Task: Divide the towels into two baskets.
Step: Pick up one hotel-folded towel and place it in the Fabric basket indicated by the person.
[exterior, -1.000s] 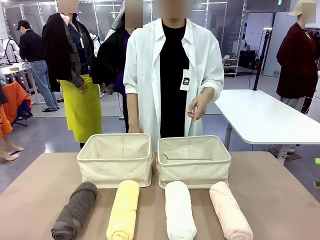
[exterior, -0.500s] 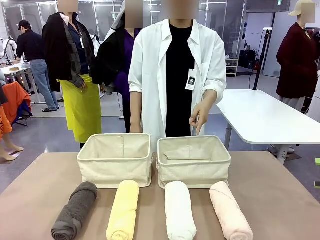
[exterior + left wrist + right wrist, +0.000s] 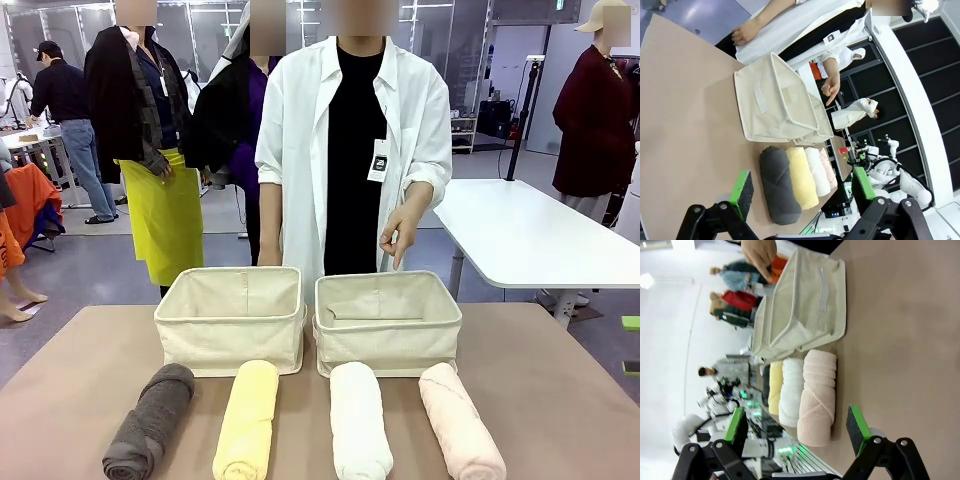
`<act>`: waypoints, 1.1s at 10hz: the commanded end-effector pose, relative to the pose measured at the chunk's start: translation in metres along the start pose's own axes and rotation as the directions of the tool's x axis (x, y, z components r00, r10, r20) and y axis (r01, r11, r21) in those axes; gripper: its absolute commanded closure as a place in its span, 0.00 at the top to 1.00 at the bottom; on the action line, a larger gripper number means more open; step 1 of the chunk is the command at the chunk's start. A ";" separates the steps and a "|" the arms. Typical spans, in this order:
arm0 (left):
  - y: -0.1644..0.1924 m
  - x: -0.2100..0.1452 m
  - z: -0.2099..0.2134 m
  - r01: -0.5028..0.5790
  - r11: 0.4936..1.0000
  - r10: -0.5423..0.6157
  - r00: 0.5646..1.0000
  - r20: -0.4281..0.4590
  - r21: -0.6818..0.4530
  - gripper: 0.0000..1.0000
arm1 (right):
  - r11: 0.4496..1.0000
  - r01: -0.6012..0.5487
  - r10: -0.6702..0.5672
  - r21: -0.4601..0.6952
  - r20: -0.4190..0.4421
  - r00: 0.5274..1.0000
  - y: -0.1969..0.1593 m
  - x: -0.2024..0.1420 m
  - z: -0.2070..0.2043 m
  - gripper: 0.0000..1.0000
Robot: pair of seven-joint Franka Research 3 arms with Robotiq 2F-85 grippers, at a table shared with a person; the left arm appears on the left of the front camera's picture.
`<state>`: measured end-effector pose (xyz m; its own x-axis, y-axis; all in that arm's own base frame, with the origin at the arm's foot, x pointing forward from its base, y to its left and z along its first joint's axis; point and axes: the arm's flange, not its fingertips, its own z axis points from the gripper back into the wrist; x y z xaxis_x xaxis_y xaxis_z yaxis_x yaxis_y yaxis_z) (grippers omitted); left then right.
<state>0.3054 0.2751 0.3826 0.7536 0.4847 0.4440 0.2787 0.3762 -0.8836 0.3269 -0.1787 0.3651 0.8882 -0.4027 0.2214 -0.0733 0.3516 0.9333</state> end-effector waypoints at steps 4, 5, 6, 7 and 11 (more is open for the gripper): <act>-0.001 -0.001 0.004 0.006 1.000 -0.006 1.000 0.007 -0.005 1.00 | 0.904 -0.201 0.087 -0.377 -0.296 0.951 0.111 0.019 -0.103 1.00; -0.001 -0.001 0.004 0.006 1.000 -0.006 1.000 0.007 -0.005 1.00 | 0.860 -0.254 0.089 -0.444 -0.359 0.929 0.126 0.013 -0.138 1.00; -0.001 -0.001 0.004 0.006 1.000 -0.006 1.000 0.007 -0.005 1.00 | 0.823 -0.301 0.095 -0.482 -0.406 0.909 0.137 0.007 -0.169 1.00; -0.001 -0.001 0.004 0.006 1.000 -0.006 1.000 0.007 -0.005 1.00 | 0.768 -0.344 0.089 -0.540 -0.443 0.892 0.142 0.000 -0.199 1.00; -0.001 -0.001 0.004 0.006 1.000 -0.006 1.000 0.007 -0.005 1.00 | 0.606 -0.417 0.094 -0.677 -0.459 0.883 0.148 -0.036 -0.264 1.00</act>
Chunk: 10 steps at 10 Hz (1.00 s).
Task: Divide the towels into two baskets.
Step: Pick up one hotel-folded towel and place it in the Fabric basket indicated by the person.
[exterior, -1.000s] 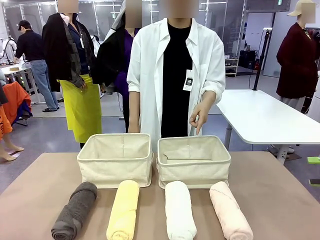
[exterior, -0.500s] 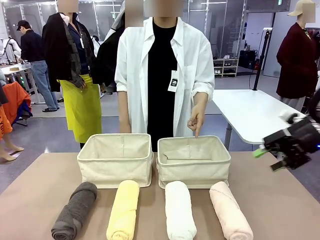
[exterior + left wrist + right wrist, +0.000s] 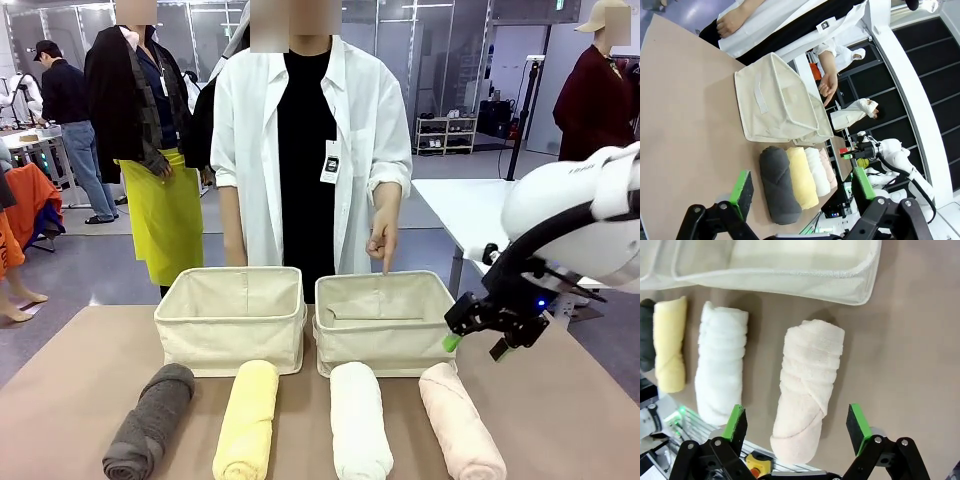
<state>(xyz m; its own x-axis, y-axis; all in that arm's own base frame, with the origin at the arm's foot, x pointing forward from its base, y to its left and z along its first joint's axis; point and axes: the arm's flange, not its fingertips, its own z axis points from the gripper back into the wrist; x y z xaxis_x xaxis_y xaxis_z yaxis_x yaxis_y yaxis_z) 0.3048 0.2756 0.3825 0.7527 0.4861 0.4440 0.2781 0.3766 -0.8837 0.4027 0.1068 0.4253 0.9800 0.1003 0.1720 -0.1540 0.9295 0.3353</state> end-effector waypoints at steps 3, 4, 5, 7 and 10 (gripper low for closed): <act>-0.001 -0.001 0.003 0.006 1.000 -0.006 1.000 0.006 -0.006 1.00 | 0.990 0.024 -0.027 -0.139 -0.024 0.999 0.012 -0.003 -0.037 1.00; -0.001 -0.001 0.003 0.006 1.000 -0.006 1.000 0.006 -0.006 1.00 | 0.988 0.032 -0.037 -0.149 -0.028 0.999 0.017 -0.002 -0.048 1.00; -0.001 -0.001 0.003 0.006 1.000 -0.006 1.000 0.006 -0.006 1.00 | 0.985 0.039 -0.045 -0.169 -0.030 0.999 0.022 -0.001 -0.058 1.00; -0.001 -0.001 0.003 0.006 1.000 -0.006 1.000 0.006 -0.006 1.00 | 0.978 0.032 -0.044 -0.208 -0.053 0.998 0.029 0.000 -0.078 1.00; -0.001 -0.001 0.003 0.006 1.000 -0.006 1.000 0.006 -0.006 1.00 | 0.976 0.011 -0.029 -0.216 -0.081 0.996 0.035 0.002 -0.100 1.00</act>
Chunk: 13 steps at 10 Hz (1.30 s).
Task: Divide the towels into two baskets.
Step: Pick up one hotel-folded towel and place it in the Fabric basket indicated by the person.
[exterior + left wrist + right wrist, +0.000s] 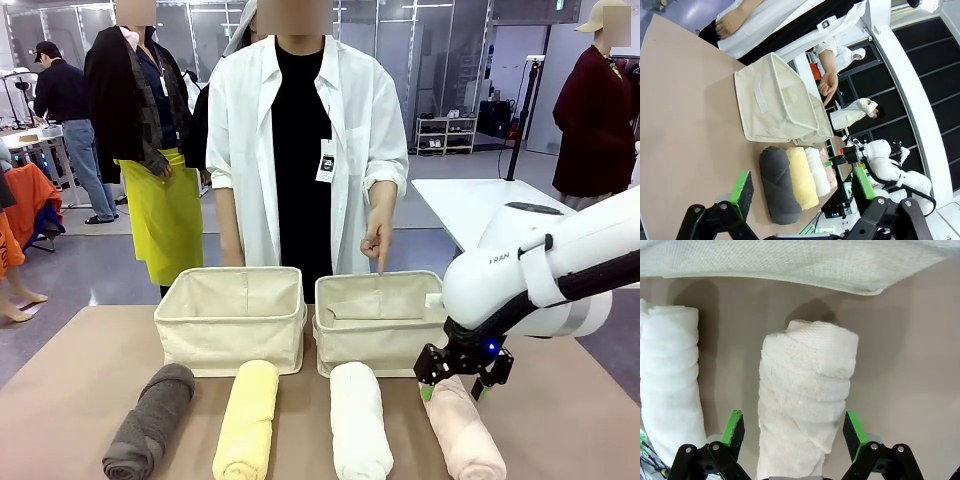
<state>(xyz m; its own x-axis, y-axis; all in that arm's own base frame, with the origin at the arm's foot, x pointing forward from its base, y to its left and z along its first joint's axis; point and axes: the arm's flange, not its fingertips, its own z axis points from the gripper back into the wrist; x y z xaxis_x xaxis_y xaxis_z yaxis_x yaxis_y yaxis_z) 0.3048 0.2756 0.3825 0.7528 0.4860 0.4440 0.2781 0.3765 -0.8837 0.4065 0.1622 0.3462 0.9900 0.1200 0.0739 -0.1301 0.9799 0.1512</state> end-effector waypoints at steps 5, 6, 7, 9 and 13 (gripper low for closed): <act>-0.001 -0.001 0.003 0.006 1.000 -0.006 1.000 0.006 -0.006 1.00 | 0.996 -0.014 0.015 -0.083 0.005 1.000 0.019 0.005 -0.037 0.96; -0.001 -0.001 0.003 0.006 1.000 -0.006 1.000 0.006 -0.006 1.00 | 0.996 -0.022 0.023 -0.085 0.018 1.000 0.018 0.005 -0.039 0.90; -0.001 -0.001 0.003 0.006 1.000 -0.006 1.000 0.006 -0.006 1.00 | 0.996 -0.024 0.027 -0.086 0.032 0.999 0.018 0.005 -0.038 0.76; -0.001 -0.001 0.003 0.006 1.000 -0.006 1.000 0.006 -0.006 1.00 | 0.996 -0.021 0.024 -0.086 0.037 0.999 0.015 0.005 -0.035 0.57; -0.001 -0.001 0.003 0.006 1.000 -0.006 1.000 0.006 -0.006 1.00 | 0.983 -0.134 0.139 -0.123 0.038 0.989 0.016 -0.004 0.010 0.32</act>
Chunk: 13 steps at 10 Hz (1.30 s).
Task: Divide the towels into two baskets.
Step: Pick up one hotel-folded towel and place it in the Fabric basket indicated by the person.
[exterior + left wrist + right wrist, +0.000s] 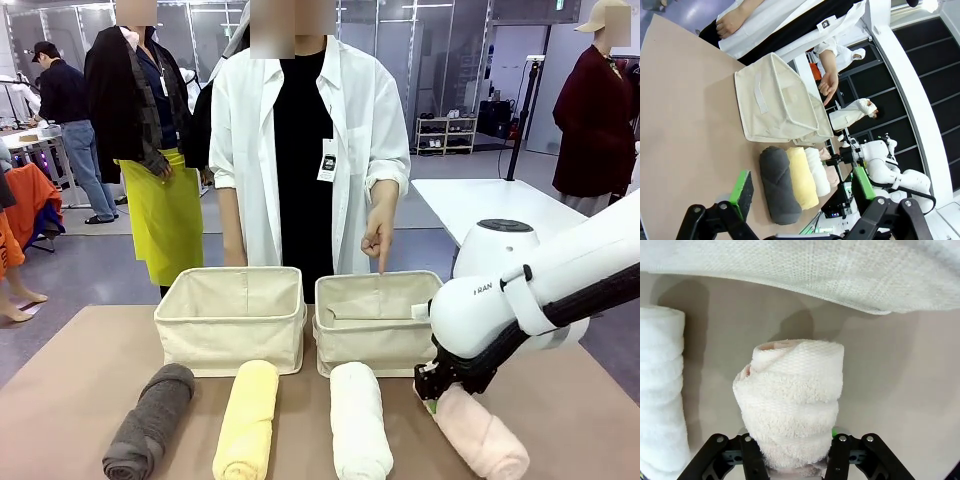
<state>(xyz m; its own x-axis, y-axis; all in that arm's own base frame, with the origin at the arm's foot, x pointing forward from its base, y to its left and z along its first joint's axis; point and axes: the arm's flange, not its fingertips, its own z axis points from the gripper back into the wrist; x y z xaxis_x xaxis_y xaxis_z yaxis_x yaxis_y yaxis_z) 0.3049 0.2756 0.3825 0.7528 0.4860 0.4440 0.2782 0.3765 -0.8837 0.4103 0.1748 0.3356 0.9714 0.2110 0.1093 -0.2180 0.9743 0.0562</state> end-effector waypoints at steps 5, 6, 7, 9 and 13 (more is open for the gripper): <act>-0.001 -0.001 0.003 0.006 1.000 -0.006 1.000 0.006 -0.005 1.00 | 0.738 -0.675 0.672 -0.009 0.111 0.733 0.054 0.007 0.157 0.32; -0.001 -0.001 0.003 0.006 1.000 -0.006 1.000 0.006 -0.005 1.00 | 0.624 -0.780 0.779 -0.045 0.109 0.617 0.069 0.008 0.172 0.32; -0.001 -0.001 0.003 0.006 1.000 -0.006 1.000 0.006 -0.005 1.00 | 0.521 -0.852 0.851 -0.053 0.114 0.513 0.080 0.009 0.182 0.32; -0.001 -0.001 0.003 0.006 1.000 -0.006 1.000 0.006 -0.005 1.00 | 0.504 -0.861 0.861 -0.064 0.118 0.496 0.087 0.009 0.187 0.32; -0.001 -0.001 0.003 0.006 1.000 -0.006 1.000 0.006 -0.005 1.00 | 0.533 -0.842 0.845 -0.084 0.110 0.524 0.095 0.004 0.189 0.32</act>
<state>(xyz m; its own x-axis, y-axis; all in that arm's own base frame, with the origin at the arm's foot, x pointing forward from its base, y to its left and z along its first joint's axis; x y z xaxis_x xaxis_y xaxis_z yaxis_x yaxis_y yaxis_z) 0.3047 0.2757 0.3825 0.7526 0.4863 0.4440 0.2781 0.3765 -0.8837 0.3777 0.2531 0.5282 0.2901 0.9337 0.2101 -0.9351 0.3232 -0.1452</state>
